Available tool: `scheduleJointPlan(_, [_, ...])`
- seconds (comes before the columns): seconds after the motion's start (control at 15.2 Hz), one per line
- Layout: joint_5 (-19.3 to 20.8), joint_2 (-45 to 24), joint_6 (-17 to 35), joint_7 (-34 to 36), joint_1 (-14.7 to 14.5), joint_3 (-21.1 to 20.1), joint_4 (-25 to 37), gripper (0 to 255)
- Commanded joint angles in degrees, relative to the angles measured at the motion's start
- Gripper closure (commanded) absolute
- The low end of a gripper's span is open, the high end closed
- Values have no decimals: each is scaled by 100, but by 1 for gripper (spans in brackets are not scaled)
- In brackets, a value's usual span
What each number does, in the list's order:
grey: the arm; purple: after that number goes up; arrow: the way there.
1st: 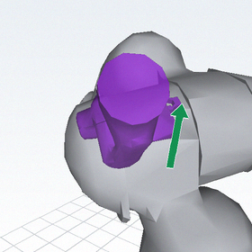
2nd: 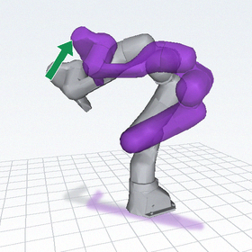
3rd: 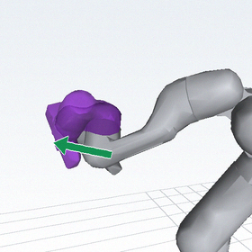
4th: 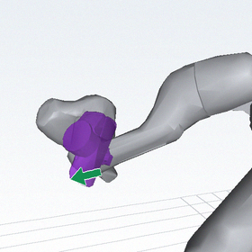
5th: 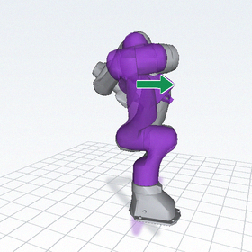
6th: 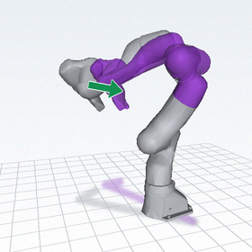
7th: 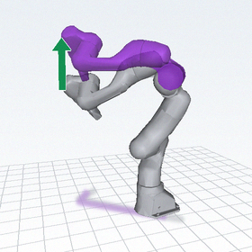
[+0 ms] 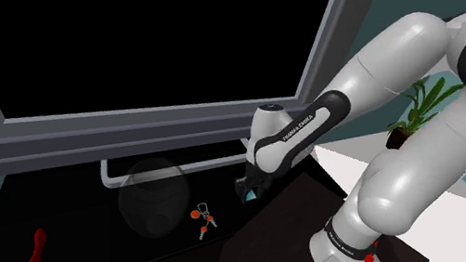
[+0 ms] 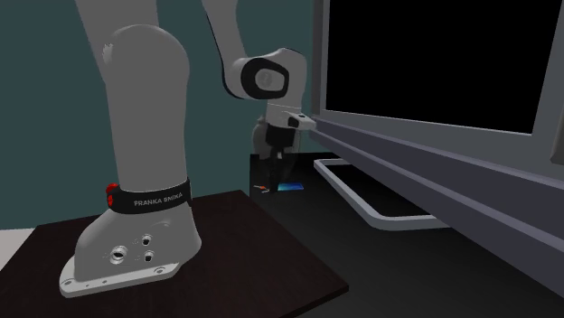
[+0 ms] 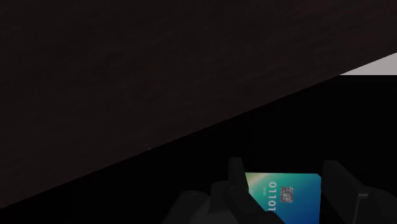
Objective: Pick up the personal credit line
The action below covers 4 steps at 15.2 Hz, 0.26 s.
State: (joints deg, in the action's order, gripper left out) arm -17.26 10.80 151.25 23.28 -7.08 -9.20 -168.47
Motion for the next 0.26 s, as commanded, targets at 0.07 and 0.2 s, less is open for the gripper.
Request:
scheduleJointPlan(0.07, [92,404,-403,79,36,3,-4,255])
scheduleJointPlan(0.2, [95,422,-421,83,38,3,-4,255])
